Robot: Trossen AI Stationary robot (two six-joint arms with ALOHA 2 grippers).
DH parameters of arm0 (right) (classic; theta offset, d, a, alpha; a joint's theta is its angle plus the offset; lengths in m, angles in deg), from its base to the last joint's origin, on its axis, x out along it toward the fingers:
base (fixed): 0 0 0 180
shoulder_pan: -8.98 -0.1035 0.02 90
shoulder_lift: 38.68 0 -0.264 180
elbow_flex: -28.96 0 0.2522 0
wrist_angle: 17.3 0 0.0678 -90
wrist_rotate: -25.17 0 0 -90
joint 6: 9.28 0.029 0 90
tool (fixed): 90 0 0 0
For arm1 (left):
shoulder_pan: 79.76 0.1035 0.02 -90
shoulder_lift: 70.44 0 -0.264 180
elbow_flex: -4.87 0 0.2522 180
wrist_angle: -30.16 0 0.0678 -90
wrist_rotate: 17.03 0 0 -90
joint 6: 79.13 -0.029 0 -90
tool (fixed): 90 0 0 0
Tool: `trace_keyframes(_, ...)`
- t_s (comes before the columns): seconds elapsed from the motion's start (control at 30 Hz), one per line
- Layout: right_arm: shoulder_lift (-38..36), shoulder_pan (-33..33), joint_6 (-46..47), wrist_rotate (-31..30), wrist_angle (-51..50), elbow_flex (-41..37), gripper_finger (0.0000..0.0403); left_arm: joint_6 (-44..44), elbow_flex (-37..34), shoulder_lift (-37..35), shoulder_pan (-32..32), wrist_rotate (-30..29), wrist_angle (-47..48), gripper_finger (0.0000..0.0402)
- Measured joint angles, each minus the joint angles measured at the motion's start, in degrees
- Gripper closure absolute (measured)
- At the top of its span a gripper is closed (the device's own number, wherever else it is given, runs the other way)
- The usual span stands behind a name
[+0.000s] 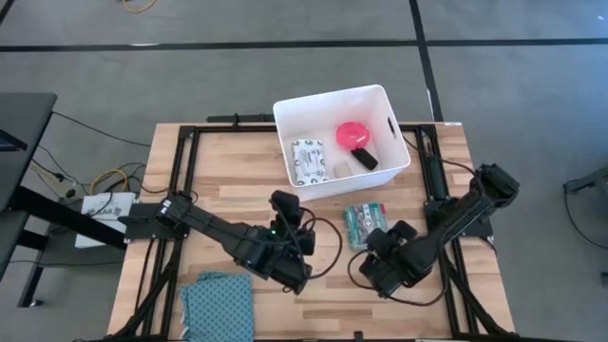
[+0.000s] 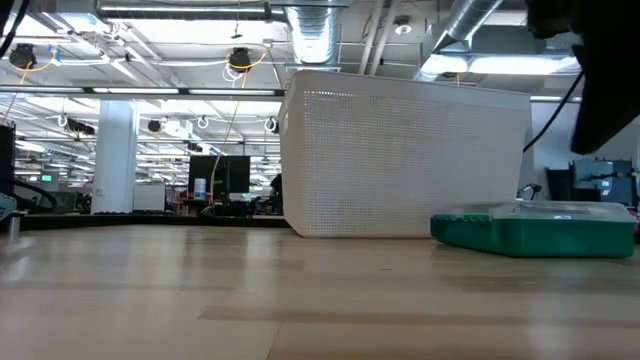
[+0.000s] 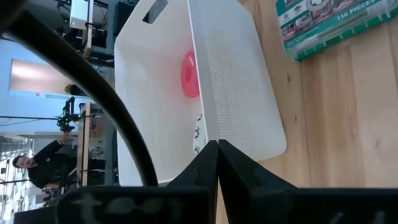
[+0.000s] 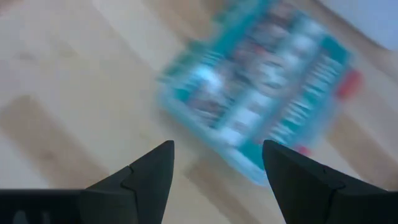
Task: Pick & place medical supplies in basket/bin
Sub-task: Put the green first aid kit into the white bin
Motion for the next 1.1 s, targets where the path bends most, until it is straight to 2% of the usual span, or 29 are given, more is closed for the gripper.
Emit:
trace_keyframes(0.17, 0.0, -1.67, 9.62, 1.03, -11.12, -0.02, 0.0163, -0.91, 0.0, 0.02, 0.0, 0.03, 0.0, 0.0402)
trace_keyframes(0.37, -0.32, -2.74, 10.05, 0.8, -12.49, -0.02, 0.0163, -0.92, 0.0, 0.02, 0.0, 0.59, 0.0, 0.0402)
trace_keyframes(0.57, -1.02, -1.68, 9.34, 0.55, -16.56, -0.02, 0.0163, -0.92, 0.0, 0.02, -0.03, 5.31, 0.0, 0.0402)
trace_keyframes(0.67, -3.61, -1.41, 11.92, -0.1, -21.84, -0.04, 0.0163, -0.99, 0.0, 0.02, -0.04, 6.53, -0.02, 0.0402)
trace_keyframes(0.87, -12.04, -2.99, 15.37, -9.22, -22.76, -0.07, 0.0163, -0.98, 0.0, 0.02, -0.04, 7.2, 0.0, 0.0402)
trace_keyframes(0.97, -14.5, -2.92, 15.23, -9.35, -22.67, -0.55, 0.0163, -0.92, 0.0, 0.02, -0.04, 7.74, 0.0, 0.0402)
trace_keyframes(1.1, -15.91, -1.31, 22.17, -6.41, -20.77, -4.55, 0.0163, -0.42, 0.0, 0.02, -0.07, 7.81, -0.01, 0.0402)
